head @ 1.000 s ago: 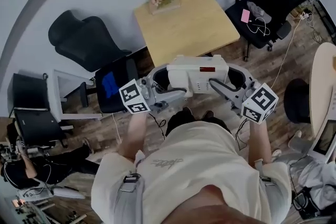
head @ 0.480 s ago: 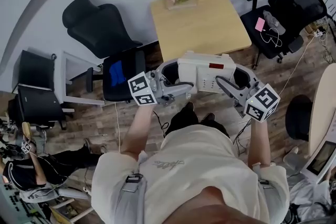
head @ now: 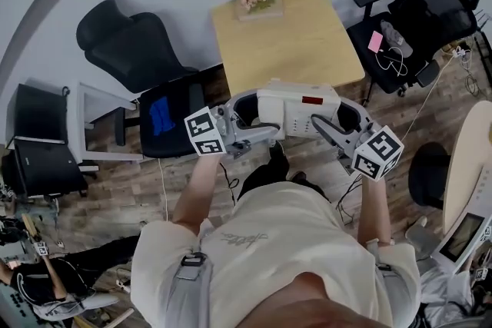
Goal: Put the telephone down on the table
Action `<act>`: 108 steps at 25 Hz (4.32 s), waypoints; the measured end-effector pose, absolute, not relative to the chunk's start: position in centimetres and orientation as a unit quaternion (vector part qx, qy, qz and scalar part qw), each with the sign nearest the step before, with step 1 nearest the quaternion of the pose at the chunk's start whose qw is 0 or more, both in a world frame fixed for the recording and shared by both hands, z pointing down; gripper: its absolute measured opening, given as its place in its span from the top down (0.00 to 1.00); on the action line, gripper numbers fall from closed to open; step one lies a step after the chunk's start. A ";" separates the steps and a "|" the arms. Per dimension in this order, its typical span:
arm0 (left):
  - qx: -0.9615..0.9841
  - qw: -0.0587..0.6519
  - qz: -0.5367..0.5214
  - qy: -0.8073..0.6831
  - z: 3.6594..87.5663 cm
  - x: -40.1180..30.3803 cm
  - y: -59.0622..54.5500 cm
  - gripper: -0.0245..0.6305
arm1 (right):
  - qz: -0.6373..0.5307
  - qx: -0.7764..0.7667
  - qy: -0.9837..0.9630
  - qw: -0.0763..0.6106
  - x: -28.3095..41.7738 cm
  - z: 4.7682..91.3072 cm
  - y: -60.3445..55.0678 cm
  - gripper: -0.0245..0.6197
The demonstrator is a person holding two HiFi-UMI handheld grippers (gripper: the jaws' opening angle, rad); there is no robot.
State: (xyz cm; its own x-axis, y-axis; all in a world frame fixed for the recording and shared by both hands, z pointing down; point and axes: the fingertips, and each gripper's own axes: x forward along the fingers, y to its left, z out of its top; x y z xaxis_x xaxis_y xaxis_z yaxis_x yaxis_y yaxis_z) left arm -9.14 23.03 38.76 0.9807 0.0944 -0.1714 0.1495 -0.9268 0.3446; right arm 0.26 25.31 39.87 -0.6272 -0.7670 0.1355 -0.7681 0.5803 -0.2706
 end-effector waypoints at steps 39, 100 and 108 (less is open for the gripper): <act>0.963 0.238 -0.122 -0.025 42.0 -12.9 0.6 0.37 | 0.190 0.347 -0.917 0.051 -3.2 42.4 1.3 0.60; 0.878 0.466 -0.043 -0.103 63.0 -4.1 -18.6 0.37 | 0.430 0.262 -0.857 0.108 5.5 64.5 -18.2 0.61; 0.854 0.508 -0.032 -0.103 67.4 -3.2 -20.8 0.37 | 0.472 0.259 -0.833 0.123 6.5 68.7 -20.2 0.61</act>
State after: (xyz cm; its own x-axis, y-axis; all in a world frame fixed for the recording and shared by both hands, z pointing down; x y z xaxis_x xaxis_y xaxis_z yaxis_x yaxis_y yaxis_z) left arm -3.16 -20.81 67.43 0.9769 -0.2076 0.0503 -0.1433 -0.4621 0.8752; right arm 6.47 -20.20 68.67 -0.8352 -0.3152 0.4507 -0.5486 0.4192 -0.7234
